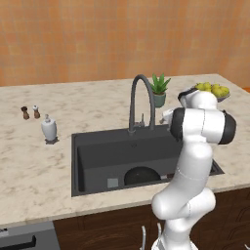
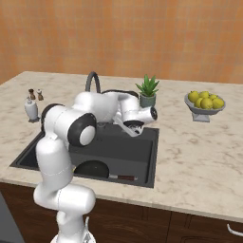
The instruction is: Pick the pan and sponge and place them into the sink. Then turn on the water.
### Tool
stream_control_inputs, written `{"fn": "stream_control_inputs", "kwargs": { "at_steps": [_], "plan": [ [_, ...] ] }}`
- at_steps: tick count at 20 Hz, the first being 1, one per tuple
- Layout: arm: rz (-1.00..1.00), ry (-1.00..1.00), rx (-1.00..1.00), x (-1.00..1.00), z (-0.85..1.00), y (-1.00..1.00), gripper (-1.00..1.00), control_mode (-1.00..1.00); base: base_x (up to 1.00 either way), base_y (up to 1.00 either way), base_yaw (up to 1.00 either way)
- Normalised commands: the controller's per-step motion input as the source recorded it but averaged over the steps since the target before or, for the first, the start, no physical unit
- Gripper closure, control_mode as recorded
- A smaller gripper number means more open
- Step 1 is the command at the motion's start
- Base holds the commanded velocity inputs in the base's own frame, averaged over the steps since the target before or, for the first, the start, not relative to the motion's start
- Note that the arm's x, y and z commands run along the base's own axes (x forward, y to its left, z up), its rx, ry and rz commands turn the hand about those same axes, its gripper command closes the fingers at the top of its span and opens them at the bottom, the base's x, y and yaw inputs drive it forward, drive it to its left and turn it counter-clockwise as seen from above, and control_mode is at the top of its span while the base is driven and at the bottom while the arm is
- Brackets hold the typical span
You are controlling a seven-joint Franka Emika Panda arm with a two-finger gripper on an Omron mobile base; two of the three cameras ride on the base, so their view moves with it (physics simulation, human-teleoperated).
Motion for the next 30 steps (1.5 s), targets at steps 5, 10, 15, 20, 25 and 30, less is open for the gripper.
{"fn": "stream_control_inputs", "kwargs": {
  "at_steps": [5,10,15,20,25,30],
  "plan": [
    [0.0,-0.09,-0.01,0.22,-0.24,0.0,-1.0,-1.0,0.0,0.0,0.0],
    [0.0,0.0,-0.13,0.06,-0.17,0.01,-1.0,-1.0,0.0,0.0,0.0],
    [0.0,0.0,-0.01,0.09,-0.06,0.1,-1.0,-1.0,0.0,0.0,0.0],
    [0.0,0.01,0.0,0.17,-0.02,0.23,-1.0,-1.0,0.0,0.0,0.0],
    [0.0,0.06,0.0,0.3,0.0,0.18,-1.0,-1.0,0.0,0.0,0.0],
    [0.0,0.03,0.0,0.39,-0.01,0.16,-1.0,-1.0,0.0,0.0,0.0]
  ]
}}
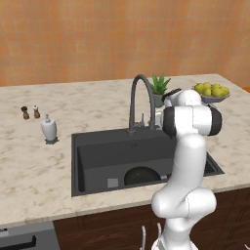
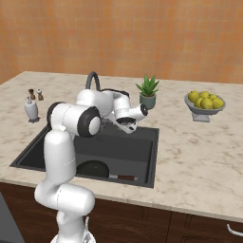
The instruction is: Pick the pan and sponge and place them into the sink. Then turn on the water.
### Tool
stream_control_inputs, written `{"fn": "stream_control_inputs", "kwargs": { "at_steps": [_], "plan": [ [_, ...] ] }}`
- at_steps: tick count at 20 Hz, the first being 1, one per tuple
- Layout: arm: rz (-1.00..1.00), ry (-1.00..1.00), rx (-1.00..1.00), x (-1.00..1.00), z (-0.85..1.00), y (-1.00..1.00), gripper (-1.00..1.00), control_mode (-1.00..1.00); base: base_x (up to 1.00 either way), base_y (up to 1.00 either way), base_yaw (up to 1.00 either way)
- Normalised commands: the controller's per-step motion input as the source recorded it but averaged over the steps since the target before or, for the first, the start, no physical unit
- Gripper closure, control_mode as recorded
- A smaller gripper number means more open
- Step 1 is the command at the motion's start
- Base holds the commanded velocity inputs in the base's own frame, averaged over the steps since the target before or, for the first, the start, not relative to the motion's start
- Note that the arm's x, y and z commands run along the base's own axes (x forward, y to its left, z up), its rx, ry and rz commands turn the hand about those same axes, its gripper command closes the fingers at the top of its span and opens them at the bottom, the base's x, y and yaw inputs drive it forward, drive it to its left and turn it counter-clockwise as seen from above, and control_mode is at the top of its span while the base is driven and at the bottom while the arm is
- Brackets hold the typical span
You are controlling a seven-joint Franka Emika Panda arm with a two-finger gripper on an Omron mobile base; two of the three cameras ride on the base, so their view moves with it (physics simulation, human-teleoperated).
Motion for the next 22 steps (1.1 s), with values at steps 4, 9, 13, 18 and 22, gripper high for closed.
{"fn": "stream_control_inputs", "kwargs": {
  "at_steps": [4,9,13,18,22],
  "plan": [
    [0.0,0.0,0.0,0.33,-0.12,0.21,-1.0,-1.0,0.0,0.0,0.0],
    [0.0,0.0,0.0,0.33,-0.18,0.14,-1.0,-1.0,0.0,0.0,0.0],
    [0.0,0.0,0.0,0.37,-0.11,0.03,-1.0,-1.0,0.0,0.0,0.0],
    [0.0,0.0,0.01,0.37,-0.1,0.0,-1.0,-1.0,0.0,0.0,0.0],
    [0.0,0.0,0.01,0.3,-0.18,0.0,-1.0,-1.0,0.0,0.0,0.0]
  ]
}}
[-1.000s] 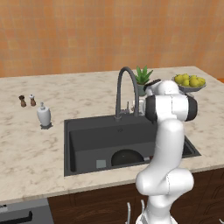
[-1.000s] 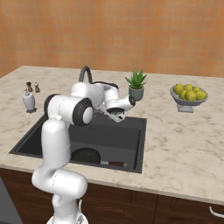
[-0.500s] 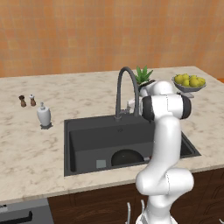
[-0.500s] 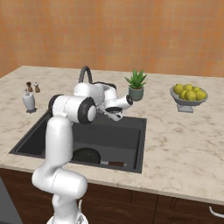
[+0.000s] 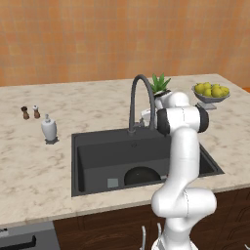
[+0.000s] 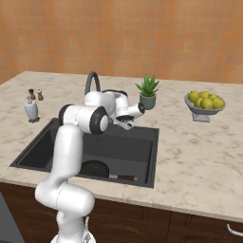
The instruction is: Pick the pan and sponge and place them into the sink. Then turn on the water.
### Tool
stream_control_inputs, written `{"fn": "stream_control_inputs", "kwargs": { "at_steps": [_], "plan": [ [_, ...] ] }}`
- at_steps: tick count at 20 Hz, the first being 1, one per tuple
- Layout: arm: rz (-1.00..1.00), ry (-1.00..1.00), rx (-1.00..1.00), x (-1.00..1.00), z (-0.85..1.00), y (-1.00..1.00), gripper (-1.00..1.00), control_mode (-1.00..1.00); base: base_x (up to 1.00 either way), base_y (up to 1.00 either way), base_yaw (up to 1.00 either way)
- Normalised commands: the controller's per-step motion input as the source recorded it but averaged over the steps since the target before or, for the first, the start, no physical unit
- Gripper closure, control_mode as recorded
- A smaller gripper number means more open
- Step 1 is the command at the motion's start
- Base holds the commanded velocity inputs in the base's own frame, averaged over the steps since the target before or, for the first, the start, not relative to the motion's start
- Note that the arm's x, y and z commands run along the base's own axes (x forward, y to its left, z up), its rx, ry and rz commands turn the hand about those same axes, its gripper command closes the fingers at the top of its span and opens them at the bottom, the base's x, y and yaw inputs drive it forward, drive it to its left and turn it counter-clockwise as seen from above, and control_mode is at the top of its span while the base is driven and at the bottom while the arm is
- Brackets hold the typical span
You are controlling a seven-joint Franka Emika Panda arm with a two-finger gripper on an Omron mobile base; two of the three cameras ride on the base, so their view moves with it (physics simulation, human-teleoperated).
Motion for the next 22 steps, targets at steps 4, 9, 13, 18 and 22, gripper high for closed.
{"fn": "stream_control_inputs", "kwargs": {
  "at_steps": [4,9,13,18,22],
  "plan": [
    [0.0,0.0,0.0,0.13,-0.25,0.07,-1.0,-1.0,0.0,0.0,0.0],
    [0.0,0.0,0.0,0.08,-0.21,0.11,-1.0,-1.0,0.0,0.0,0.0],
    [0.0,0.0,0.01,0.24,-0.15,0.06,-1.0,-1.0,0.0,0.0,0.0],
    [0.0,0.0,0.04,0.36,-0.08,0.01,-1.0,-1.0,0.0,0.0,0.0],
    [0.0,0.0,0.05,0.34,-0.12,0.07,-1.0,-1.0,0.0,0.0,0.0]
  ]
}}
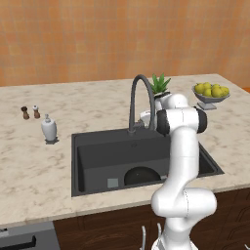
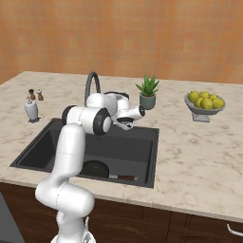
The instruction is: Pick the pan and sponge and place them into the sink. Then turn on the water.
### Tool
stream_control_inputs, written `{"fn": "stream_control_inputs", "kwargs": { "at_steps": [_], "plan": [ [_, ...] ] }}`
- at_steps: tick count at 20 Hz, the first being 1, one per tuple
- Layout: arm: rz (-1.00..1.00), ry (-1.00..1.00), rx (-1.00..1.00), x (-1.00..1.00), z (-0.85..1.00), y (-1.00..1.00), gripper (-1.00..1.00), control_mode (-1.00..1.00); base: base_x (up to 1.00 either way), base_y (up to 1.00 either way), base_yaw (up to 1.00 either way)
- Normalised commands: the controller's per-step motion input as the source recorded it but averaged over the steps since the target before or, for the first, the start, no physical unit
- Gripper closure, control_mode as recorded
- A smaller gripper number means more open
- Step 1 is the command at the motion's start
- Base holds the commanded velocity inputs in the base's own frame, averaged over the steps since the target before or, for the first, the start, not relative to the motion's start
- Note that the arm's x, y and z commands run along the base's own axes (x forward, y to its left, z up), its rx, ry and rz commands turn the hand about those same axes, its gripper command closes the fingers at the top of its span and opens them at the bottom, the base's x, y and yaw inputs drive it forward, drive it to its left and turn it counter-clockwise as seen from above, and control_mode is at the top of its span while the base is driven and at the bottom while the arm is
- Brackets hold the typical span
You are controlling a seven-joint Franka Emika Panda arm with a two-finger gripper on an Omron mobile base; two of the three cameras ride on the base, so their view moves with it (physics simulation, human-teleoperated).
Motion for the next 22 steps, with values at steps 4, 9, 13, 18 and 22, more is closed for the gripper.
{"fn": "stream_control_inputs", "kwargs": {
  "at_steps": [4,9,13,18,22],
  "plan": [
    [0.0,0.0,0.05,0.38,-0.08,0.09,-1.0,-1.0,0.0,0.0,0.0],
    [0.0,0.0,0.04,0.42,-0.09,0.14,-1.0,-1.0,0.0,0.0,0.0],
    [0.0,0.0,0.02,0.39,-0.15,0.25,1.0,-1.0,0.0,0.0,0.0],
    [0.0,0.0,0.03,0.38,-0.13,0.07,1.0,-1.0,0.0,0.0,0.0],
    [-0.01,0.03,0.01,0.33,-0.13,0.0,1.0,-1.0,0.0,0.0,0.0]
  ]
}}
